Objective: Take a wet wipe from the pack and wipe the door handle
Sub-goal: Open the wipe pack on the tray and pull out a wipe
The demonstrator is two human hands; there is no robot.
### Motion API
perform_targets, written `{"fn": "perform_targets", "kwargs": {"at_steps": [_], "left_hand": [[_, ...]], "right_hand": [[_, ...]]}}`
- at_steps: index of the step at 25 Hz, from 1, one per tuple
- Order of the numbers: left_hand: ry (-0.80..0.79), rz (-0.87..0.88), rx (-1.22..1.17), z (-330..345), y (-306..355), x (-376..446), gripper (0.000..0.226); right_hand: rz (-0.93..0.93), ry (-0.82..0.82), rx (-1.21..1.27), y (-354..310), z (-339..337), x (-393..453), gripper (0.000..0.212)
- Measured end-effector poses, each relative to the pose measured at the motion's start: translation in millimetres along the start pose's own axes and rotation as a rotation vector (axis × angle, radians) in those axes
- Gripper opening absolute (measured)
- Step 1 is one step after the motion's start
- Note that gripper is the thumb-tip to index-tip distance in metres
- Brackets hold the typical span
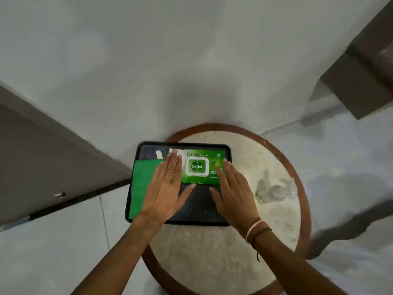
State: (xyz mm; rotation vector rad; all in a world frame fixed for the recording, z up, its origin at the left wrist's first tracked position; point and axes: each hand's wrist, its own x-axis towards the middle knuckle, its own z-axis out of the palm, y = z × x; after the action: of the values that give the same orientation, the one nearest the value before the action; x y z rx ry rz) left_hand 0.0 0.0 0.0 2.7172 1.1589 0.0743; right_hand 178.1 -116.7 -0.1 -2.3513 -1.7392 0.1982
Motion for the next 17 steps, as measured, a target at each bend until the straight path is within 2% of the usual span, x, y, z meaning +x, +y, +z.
{"fn": "perform_targets", "kwargs": {"at_steps": [3, 5, 6, 8, 12, 14, 16, 17], "left_hand": [[-0.107, -0.009, 0.003, 74, -23, 17, 0.082], [-0.117, -0.009, 0.006, 112, -34, 26, 0.082], [-0.115, 0.002, -0.003, 124, -36, 28, 0.081], [-0.037, 0.037, 0.007, 138, -41, 30, 0.08], [-0.028, 0.022, 0.043, 144, -40, 30, 0.085], [-0.043, 0.029, 0.055, 143, -39, 29, 0.087], [-0.041, 0.036, 0.037, 141, -41, 30, 0.088], [-0.036, 0.038, 0.025, 141, -42, 30, 0.087]], "right_hand": [[0.004, -0.055, 0.003, 5, 65, 43, 0.058], [-0.04, -0.088, -0.026, 11, 99, 66, 0.055], [-0.075, -0.098, -0.039, 13, 113, 70, 0.055], [-0.166, -0.014, -0.108, 21, 132, 75, 0.055], [-0.286, 0.113, -0.236, 30, 144, 79, 0.058], [-0.321, 0.182, -0.219, 29, 138, 85, 0.052], [-0.253, 0.211, -0.09, 25, 123, 102, 0.045], [-0.178, 0.165, 0.001, 23, 114, 110, 0.047]]}}
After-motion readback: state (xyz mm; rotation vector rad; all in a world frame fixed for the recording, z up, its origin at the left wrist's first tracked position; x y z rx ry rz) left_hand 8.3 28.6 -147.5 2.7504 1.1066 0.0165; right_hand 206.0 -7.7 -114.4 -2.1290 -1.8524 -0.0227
